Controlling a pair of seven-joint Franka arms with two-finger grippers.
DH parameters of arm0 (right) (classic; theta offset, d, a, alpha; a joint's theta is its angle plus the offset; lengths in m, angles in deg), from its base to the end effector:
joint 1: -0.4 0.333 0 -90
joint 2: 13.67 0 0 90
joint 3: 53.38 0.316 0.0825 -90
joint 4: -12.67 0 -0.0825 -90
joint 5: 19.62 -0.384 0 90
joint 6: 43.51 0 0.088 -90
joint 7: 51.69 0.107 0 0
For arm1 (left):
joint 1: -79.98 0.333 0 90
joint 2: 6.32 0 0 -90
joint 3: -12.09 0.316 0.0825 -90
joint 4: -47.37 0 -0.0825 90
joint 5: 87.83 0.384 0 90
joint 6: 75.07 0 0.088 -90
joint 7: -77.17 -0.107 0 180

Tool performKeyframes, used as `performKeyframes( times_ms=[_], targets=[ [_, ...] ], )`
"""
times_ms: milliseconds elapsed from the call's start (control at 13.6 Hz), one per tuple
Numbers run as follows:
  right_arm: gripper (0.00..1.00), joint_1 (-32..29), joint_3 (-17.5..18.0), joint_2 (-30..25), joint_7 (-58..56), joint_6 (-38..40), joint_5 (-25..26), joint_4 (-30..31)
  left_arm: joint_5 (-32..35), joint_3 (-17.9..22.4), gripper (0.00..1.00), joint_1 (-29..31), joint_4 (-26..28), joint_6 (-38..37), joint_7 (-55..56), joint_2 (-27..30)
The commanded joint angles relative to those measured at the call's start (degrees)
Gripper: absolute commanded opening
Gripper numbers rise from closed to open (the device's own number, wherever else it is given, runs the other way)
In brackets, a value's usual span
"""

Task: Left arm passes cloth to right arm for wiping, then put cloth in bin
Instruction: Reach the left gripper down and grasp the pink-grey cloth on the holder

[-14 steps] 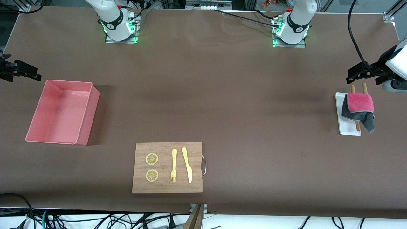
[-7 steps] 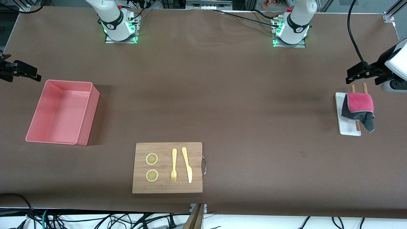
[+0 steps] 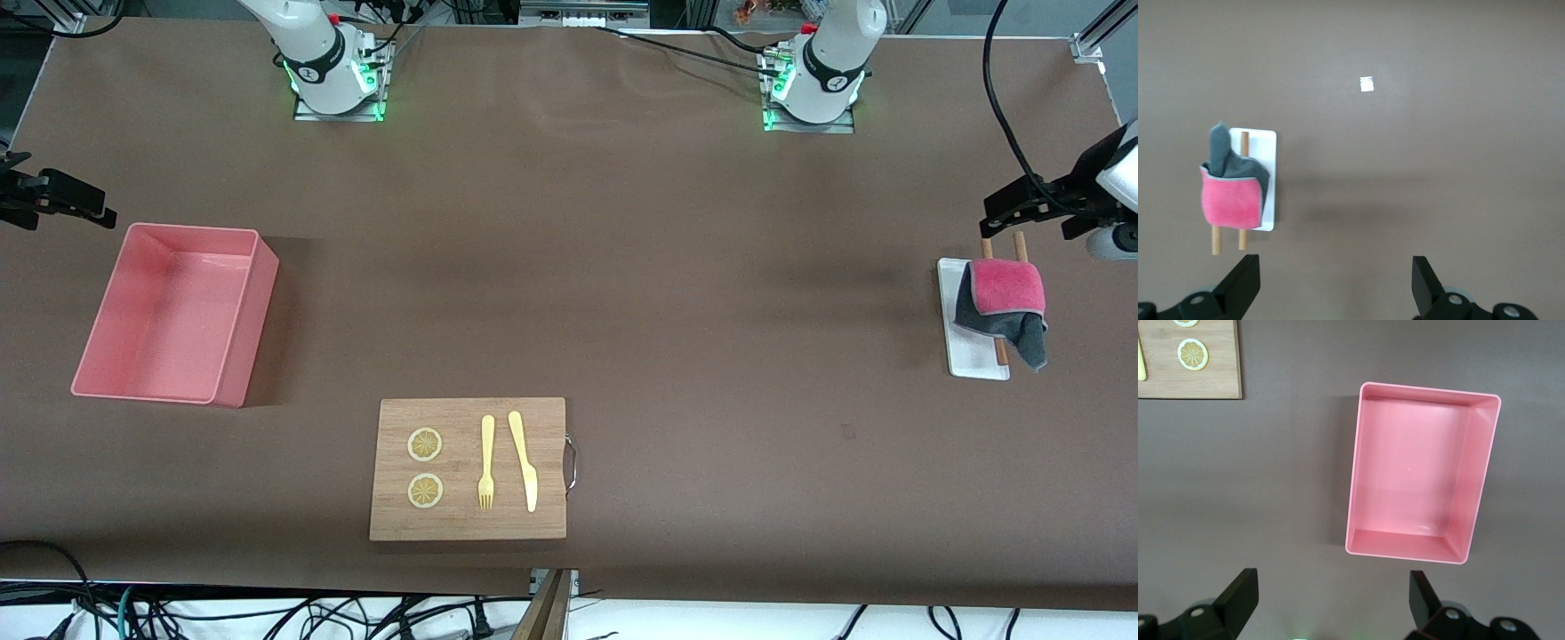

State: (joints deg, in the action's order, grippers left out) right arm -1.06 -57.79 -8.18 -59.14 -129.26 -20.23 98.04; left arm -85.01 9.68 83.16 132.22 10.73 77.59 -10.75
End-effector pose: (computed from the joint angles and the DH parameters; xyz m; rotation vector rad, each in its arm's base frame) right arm 0.5729 -0.0555 0.6021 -3.1247 -0.0436 0.1375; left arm 0.5708 0.0142 0.6170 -3.0942 -0.0354 0.0941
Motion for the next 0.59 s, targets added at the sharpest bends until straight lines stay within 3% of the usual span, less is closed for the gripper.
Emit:
performKeyframes(
  times_ms=[0,220,513],
  targets=[
    [1.00,-0.38,0.02,0.22,-1.08,-0.04,-1.06,-0.56,6.99,0.13,1.00,0.25,-1.54,-0.63,-0.77,-3.63],
    [1.00,-0.12,0.20,0.66,-0.90,-2.14,-1.23,-0.47,9.22,1.53,1.00,4.18,-2.06,-1.77,-2.78,-9.25],
    [1.00,0.32,0.81,1.19,-0.81,-1.80,-1.14,-0.29,9.66,1.80,1.00,10.86,-1.62,5.51,-6.46,-19.53]
  ],
)
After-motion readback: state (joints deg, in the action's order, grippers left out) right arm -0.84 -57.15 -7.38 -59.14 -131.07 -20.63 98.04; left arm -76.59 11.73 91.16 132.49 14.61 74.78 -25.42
